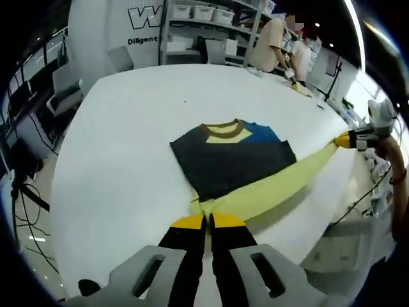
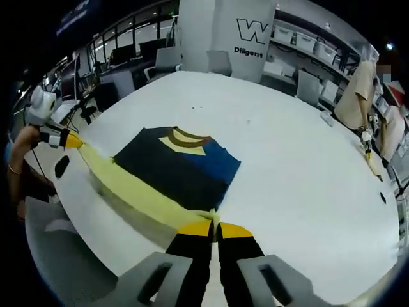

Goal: Fold the garment on the visible template until the final outline fits inside the template.

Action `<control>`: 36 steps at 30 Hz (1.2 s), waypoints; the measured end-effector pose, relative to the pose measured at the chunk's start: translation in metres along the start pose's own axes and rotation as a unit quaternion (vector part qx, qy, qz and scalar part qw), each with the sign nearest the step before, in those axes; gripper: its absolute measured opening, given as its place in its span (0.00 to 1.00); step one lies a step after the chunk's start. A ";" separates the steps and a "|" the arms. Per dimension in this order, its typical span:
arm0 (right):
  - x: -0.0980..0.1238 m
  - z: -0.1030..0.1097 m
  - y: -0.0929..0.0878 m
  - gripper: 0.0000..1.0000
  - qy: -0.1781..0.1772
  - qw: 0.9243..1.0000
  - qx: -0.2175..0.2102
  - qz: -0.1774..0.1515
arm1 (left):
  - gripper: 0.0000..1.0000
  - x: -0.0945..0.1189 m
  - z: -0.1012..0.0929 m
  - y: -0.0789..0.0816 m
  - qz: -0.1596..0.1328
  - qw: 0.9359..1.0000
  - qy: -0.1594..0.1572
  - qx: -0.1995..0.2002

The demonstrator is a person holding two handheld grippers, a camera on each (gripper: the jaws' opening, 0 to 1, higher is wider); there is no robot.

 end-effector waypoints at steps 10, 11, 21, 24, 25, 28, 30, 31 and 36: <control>-0.017 -0.015 0.025 0.00 -0.004 1.000 -0.003 -0.011 | 0.01 -0.015 0.013 0.027 -0.018 1.000 0.002 0.020; -0.019 -0.016 0.027 0.00 -0.005 1.000 -0.003 -0.013 | 0.01 -0.016 0.014 0.029 -0.018 1.000 0.002 0.020; -0.036 -0.028 0.050 0.00 -0.008 0.999 -0.007 -0.030 | 0.01 -0.029 0.014 0.050 -0.031 0.999 0.011 0.025; -0.044 -0.033 0.058 0.00 -0.014 0.999 -0.010 -0.033 | 0.01 -0.037 0.020 0.061 -0.043 0.999 0.010 0.020; -0.045 -0.034 0.060 0.00 -0.016 0.999 -0.012 -0.034 | 0.01 -0.042 0.024 0.066 -0.045 0.999 0.010 0.024; -0.052 -0.038 0.066 0.00 -0.017 0.999 -0.014 -0.033 | 0.01 -0.054 0.033 0.076 -0.047 0.998 0.014 0.026; -0.057 -0.041 0.071 0.00 -0.019 0.999 -0.010 -0.033 | 0.01 -0.061 0.037 0.082 -0.051 0.998 0.016 0.024; -0.059 -0.042 0.072 0.00 -0.020 0.999 -0.011 -0.032 | 0.01 -0.064 0.038 0.085 -0.055 0.998 0.016 0.022; -0.070 -0.048 0.078 0.00 -0.029 0.999 -0.017 -0.036 | 0.01 -0.081 0.043 0.093 -0.061 0.998 0.023 0.014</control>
Point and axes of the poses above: the point that each gripper's makers call its tool centre point, and the gripper's own axes: x roughly backward along the fingers, z roughly to its left, y roughly out of its top, the point moved 9 cm from there along x, roughly backward along the fingers, and after that the axes turned 7 degrees about y, right-handed, at the moved point
